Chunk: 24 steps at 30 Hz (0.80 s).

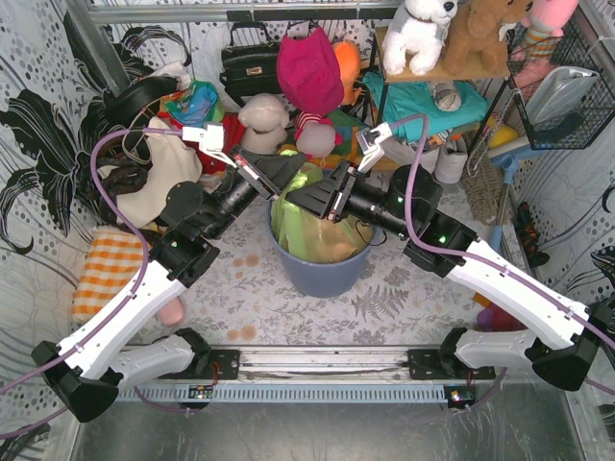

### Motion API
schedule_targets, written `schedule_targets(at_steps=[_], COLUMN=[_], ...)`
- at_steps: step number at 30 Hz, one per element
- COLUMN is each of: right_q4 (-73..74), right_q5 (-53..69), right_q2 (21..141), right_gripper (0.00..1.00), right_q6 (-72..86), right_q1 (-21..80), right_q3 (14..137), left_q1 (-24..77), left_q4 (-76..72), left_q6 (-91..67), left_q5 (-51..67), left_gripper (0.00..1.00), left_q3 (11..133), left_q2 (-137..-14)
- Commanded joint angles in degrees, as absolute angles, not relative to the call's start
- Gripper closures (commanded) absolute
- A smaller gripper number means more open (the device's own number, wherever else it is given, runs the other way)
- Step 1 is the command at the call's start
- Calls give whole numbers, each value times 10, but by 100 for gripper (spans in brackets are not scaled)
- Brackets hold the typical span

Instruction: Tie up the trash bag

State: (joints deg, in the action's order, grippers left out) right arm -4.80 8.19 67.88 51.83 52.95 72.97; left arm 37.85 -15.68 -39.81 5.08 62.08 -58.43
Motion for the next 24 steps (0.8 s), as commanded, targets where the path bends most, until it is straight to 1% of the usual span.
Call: schedule_targets(at_steps=[1, 6, 9, 12, 15, 20, 24], right_q4=[-26, 43, 87, 120, 135, 166, 223], right_q5=[87, 43, 16, 3, 4, 11, 59], right_q2=[670, 643, 633, 631, 633, 638, 653], right_gripper=[67, 82, 87, 97, 100, 100, 100], right_q6=[506, 468, 446, 429, 416, 392, 346], right_q1=[532, 532, 532, 531, 532, 532, 532], right_q3=[764, 781, 794, 808, 821, 846, 881], left_q1=[378, 378, 378, 378, 377, 377, 376], left_q4=[-174, -167, -164, -158, -154, -144, -125], left_q6=[-394, -389, -385, -381, -378, -365, -337], left_q5=[52, 52, 51, 48, 45, 34, 16], left_gripper=[100, 100, 100, 100, 100, 100, 100], left_q3=[616, 622, 625, 626, 628, 635, 653], left_q2=[-577, -579, -579, -577, -576, -578, -587])
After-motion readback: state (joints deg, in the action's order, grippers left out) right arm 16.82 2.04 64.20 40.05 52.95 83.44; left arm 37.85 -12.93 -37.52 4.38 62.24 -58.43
